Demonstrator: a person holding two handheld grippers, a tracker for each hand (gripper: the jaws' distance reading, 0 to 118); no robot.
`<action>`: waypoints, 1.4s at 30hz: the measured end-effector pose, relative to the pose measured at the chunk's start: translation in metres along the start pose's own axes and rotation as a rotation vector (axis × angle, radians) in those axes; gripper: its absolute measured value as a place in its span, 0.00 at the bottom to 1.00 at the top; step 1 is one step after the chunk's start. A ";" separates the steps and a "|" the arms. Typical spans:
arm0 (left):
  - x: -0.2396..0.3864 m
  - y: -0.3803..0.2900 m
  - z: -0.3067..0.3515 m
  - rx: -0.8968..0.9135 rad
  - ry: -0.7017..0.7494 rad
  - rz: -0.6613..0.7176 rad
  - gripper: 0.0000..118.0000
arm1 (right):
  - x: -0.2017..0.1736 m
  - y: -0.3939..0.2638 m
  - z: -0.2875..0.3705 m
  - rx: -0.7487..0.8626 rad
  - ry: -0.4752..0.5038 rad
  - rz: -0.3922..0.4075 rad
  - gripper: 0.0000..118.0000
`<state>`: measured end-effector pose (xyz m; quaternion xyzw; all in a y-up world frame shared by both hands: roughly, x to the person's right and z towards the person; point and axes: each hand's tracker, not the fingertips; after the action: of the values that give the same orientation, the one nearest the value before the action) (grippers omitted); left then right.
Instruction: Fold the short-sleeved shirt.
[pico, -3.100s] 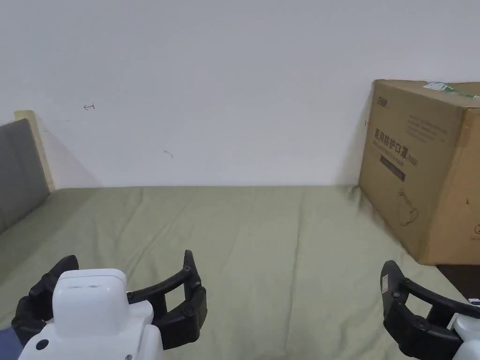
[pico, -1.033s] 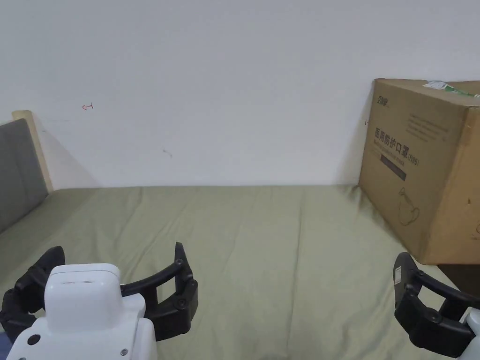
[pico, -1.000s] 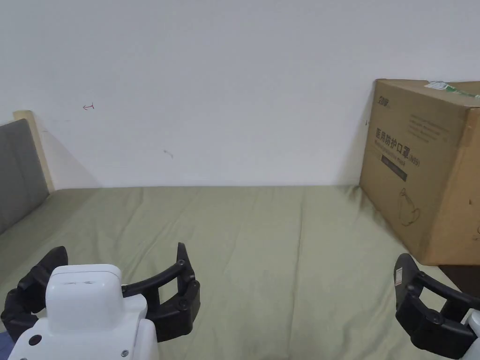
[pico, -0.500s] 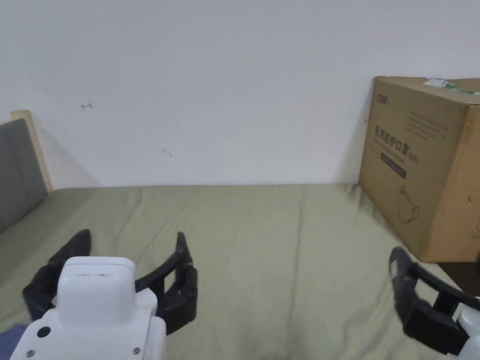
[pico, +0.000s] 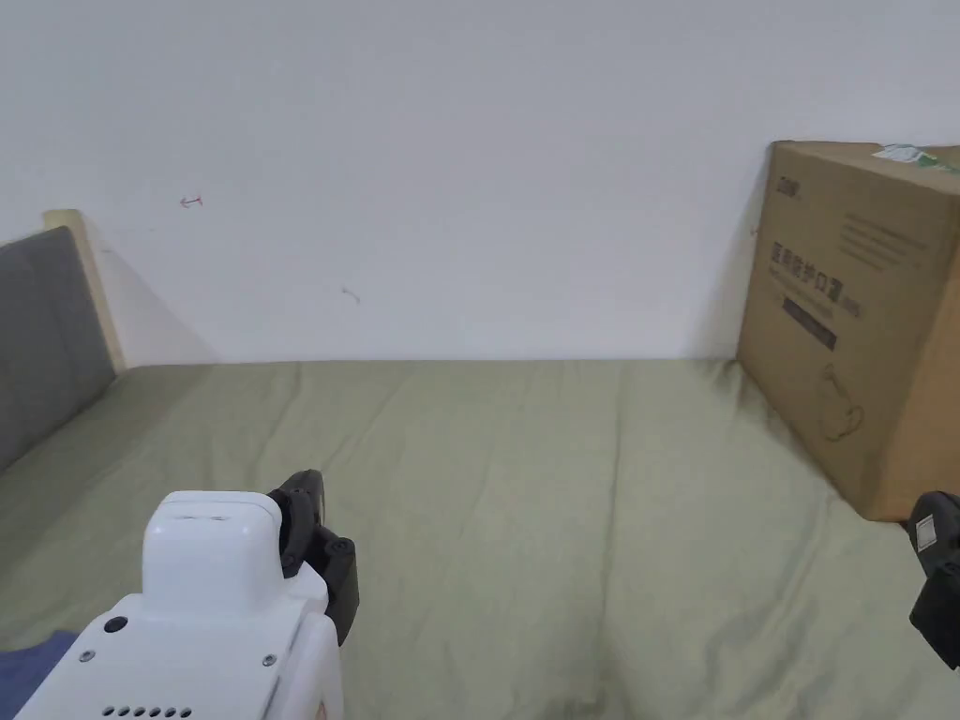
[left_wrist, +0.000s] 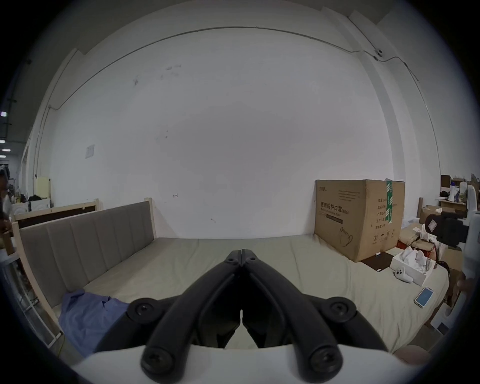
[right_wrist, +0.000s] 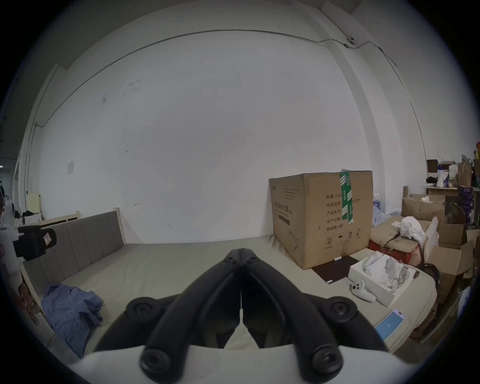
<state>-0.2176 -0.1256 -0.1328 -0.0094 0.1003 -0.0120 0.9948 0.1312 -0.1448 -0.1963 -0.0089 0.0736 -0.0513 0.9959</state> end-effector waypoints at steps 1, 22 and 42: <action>-0.011 0.000 0.004 -0.015 0.010 0.009 0.00 | -0.007 -0.004 -0.004 -0.009 0.021 0.006 0.00; -0.209 -0.047 0.103 -0.151 0.637 0.060 0.00 | -0.175 -0.045 -0.035 -0.257 0.567 0.036 0.00; -0.438 -0.252 -0.197 -1.049 0.314 0.504 0.88 | -0.158 -0.097 -0.094 -0.606 0.404 0.080 0.00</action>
<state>-0.6913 -0.3694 -0.2335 -0.4730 0.2377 0.2738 0.8030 -0.0476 -0.2263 -0.2638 -0.2902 0.2808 0.0110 0.9148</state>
